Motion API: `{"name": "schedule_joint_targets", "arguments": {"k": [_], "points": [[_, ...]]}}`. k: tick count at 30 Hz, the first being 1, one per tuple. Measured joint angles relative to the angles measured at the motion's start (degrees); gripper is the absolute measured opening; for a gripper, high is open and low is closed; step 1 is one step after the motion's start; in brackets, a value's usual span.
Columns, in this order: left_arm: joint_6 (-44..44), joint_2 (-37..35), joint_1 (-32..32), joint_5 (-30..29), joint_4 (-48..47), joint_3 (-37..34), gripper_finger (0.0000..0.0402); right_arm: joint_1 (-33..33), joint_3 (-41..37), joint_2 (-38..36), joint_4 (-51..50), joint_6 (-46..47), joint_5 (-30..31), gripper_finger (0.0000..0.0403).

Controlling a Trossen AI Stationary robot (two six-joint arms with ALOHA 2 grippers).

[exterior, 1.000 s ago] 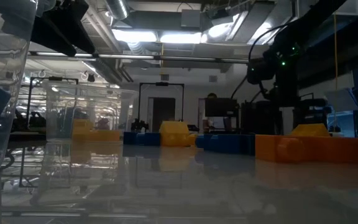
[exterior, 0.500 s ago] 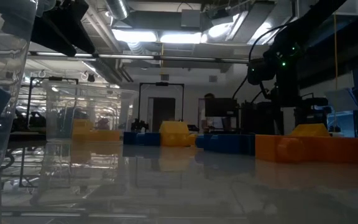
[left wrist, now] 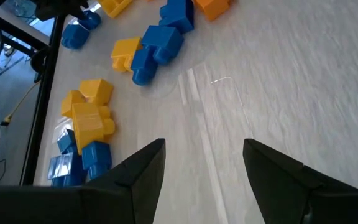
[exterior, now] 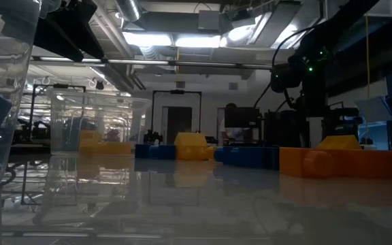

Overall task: Sort blocks
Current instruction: Put the blue game piece into the bottom left transparent bin

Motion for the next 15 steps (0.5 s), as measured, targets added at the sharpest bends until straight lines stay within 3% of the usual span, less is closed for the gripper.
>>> {"name": "schedule_joint_targets", "arguments": {"k": [15], "points": [[-1.14,0.0,0.01,0.0,-0.09,0.0,0.0206,2.5,0.0,2.62,0.16,3.0,1.65,0.0191]]}}
